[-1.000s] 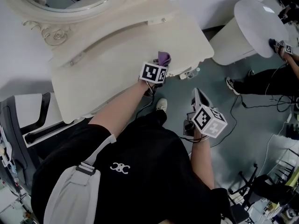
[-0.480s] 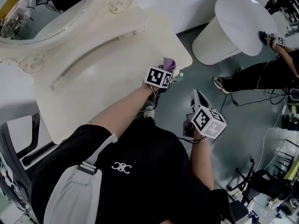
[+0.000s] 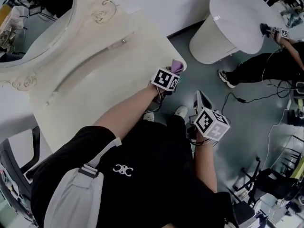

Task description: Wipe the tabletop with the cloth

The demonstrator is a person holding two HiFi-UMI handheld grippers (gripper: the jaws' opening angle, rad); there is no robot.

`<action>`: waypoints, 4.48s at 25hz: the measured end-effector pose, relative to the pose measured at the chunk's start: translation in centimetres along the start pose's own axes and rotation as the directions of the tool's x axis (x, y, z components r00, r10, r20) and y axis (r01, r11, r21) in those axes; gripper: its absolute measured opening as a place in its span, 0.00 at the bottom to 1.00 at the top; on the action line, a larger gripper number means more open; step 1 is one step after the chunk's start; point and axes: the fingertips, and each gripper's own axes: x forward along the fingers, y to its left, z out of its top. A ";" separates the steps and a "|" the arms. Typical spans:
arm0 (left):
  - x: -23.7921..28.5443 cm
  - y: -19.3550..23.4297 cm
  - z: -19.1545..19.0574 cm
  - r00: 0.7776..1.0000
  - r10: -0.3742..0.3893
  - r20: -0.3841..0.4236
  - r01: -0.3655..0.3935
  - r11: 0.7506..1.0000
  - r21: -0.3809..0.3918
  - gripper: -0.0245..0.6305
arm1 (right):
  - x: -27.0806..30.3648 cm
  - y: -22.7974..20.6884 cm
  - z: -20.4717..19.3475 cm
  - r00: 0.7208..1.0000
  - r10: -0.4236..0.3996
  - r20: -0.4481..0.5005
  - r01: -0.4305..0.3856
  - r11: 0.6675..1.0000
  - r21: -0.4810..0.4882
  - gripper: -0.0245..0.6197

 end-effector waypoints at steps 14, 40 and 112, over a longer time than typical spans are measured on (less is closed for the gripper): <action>1.8 6.1 6.4 0.968 0.242 -0.070 -0.221 0.948 0.230 0.18 | 11.5 -0.7 12.8 0.977 0.211 -0.024 -0.213 0.973 -0.089 0.06; -0.9 29.9 20.3 0.671 0.738 -0.072 -0.731 0.674 0.106 0.18 | 21.8 -7.4 17.9 0.923 0.292 -0.252 -0.320 0.944 -0.078 0.06; -10.8 14.2 -4.2 0.871 0.485 0.082 -0.461 0.863 -0.207 0.18 | 18.5 17.2 2.1 0.697 0.523 -0.491 -0.677 0.705 -0.212 0.06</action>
